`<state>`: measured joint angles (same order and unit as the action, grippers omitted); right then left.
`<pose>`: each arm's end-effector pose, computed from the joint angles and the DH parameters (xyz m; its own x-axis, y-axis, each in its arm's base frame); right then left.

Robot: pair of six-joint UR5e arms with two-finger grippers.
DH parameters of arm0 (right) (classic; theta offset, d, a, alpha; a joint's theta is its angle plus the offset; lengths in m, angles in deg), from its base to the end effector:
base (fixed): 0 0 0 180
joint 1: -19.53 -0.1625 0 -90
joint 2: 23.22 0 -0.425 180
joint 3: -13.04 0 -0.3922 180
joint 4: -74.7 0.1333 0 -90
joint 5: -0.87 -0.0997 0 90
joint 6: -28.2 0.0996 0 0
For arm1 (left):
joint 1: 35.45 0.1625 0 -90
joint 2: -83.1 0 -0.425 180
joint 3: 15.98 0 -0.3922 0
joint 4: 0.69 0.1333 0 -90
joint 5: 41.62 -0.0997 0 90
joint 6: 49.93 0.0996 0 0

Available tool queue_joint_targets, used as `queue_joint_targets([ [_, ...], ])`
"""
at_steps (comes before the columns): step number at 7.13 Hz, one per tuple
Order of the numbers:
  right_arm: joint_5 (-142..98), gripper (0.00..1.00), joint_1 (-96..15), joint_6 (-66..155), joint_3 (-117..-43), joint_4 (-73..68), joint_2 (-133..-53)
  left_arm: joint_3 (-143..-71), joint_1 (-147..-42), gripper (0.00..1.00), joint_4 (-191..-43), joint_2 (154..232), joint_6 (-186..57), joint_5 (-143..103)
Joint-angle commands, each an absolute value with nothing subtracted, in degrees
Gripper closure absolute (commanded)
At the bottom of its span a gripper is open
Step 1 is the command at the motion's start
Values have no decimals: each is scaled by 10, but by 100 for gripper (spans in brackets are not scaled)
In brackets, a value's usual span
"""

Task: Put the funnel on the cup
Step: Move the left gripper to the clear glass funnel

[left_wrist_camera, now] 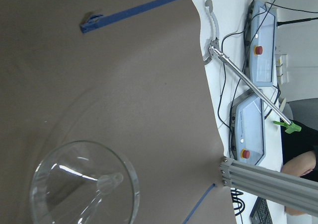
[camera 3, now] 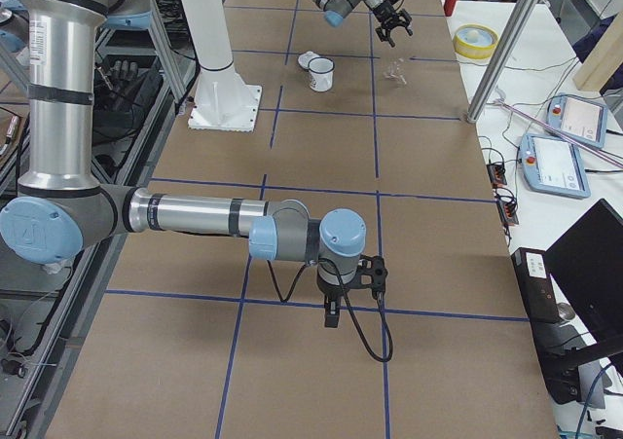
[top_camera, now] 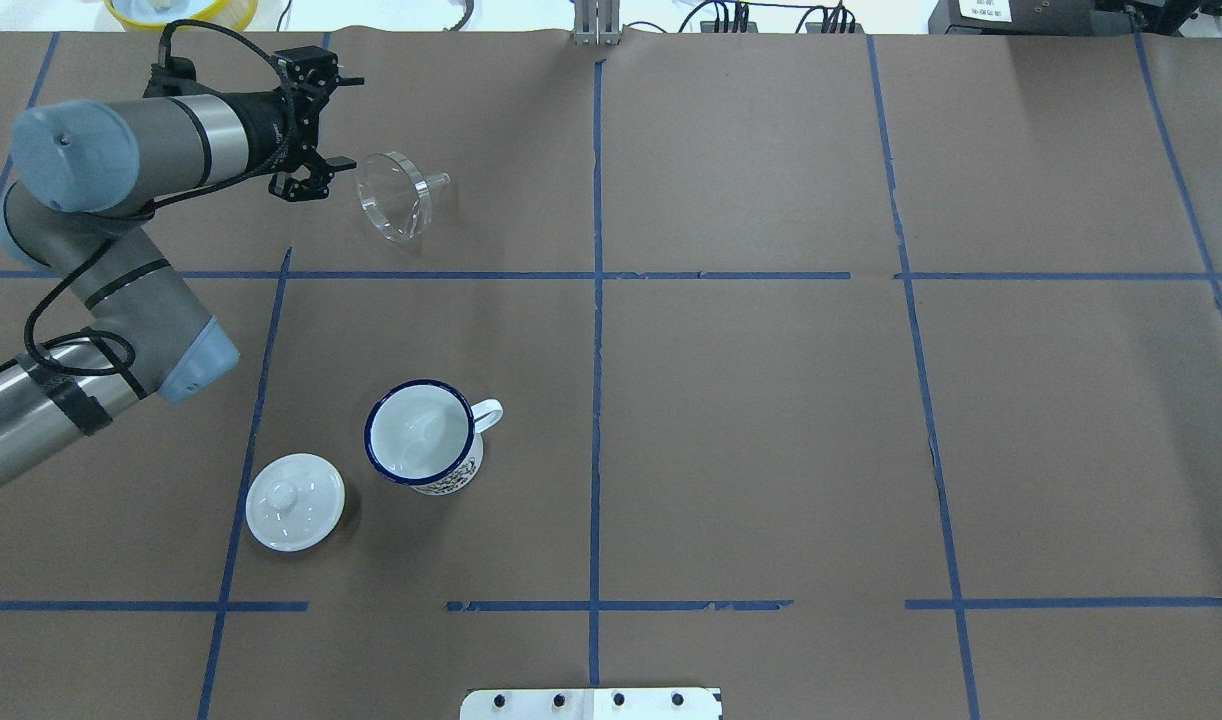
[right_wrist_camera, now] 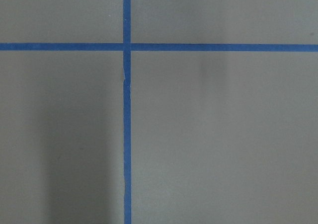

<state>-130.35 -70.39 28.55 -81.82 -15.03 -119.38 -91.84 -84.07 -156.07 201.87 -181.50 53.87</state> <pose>0.0670 -0.4449 0.6706 0.7522 0.0169 0.6587 -0.0032 0.9998 -0.0220 0.3692 -0.6063 0.3550 -0.3685 -0.5809 -0.7258 0.5883 0.4588 -0.6659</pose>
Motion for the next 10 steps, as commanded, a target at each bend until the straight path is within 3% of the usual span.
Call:
queue_joint_targets([
  [1,-1303,0,-704,286,-819,-150,-1194,-894,-821,2,-1590,2024,-1819,523],
  [9,-1303,0,-704,286,-819,-150,-1194,-796,-812,14,-1633,2072,-1823,504],
  [10,-1303,0,-704,286,-819,-150,-1194,-794,-811,31,-1633,2075,-1823,504],
])
